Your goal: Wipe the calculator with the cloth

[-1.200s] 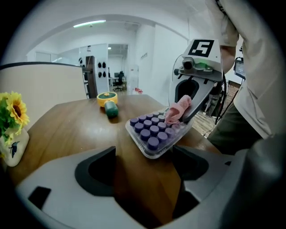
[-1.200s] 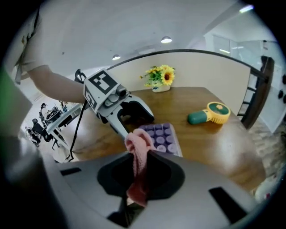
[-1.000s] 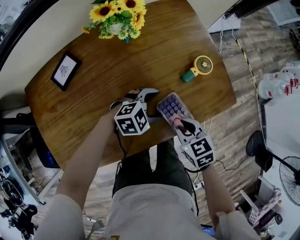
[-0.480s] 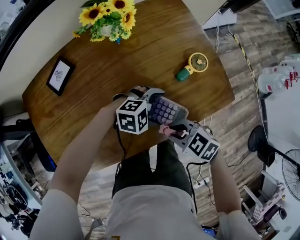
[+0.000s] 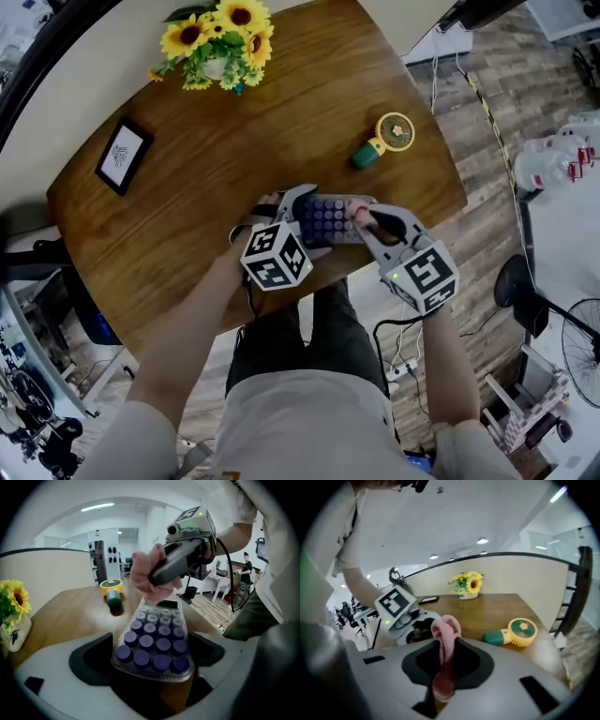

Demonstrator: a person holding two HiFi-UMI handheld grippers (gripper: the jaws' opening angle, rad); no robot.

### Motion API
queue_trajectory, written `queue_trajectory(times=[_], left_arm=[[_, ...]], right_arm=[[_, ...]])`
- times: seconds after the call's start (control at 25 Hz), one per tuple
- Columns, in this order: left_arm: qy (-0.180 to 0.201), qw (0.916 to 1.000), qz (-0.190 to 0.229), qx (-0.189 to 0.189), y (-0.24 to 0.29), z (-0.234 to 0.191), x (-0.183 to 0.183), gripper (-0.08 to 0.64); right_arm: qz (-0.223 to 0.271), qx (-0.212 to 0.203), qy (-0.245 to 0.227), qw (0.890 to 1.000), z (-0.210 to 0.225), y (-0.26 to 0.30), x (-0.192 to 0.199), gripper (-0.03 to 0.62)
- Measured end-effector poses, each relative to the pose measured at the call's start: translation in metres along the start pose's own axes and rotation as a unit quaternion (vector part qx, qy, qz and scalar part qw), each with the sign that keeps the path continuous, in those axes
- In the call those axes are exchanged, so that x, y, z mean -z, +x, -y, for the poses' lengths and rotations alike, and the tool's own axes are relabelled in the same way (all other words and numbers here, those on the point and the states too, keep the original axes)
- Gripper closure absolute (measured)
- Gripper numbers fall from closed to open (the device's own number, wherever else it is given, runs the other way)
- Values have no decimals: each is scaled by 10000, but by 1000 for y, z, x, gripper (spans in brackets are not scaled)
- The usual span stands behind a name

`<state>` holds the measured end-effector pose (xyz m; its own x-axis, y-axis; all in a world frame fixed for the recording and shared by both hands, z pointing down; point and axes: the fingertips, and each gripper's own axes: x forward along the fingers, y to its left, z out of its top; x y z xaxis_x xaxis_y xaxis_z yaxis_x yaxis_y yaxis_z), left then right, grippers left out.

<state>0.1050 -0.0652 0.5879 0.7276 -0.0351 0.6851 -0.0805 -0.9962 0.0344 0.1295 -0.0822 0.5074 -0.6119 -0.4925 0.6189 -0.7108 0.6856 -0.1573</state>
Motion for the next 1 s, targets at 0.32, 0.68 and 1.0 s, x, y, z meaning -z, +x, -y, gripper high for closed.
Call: queue_trajectory(times=[0.32, 0.68, 1.0], left_arm=[[-353, 9984, 94, -432, -1, -7, 1, 66], [-350, 9985, 92, -402, -1, -7, 2, 66], [-328, 9985, 119, -419, -1, -7, 3, 66]], right_arm=[[11, 849, 465, 9953, 40, 36, -16, 538], [-941, 213, -713, 9928, -16, 62, 14, 545], [-1293, -762, -487, 9875, -56, 33, 47, 551]])
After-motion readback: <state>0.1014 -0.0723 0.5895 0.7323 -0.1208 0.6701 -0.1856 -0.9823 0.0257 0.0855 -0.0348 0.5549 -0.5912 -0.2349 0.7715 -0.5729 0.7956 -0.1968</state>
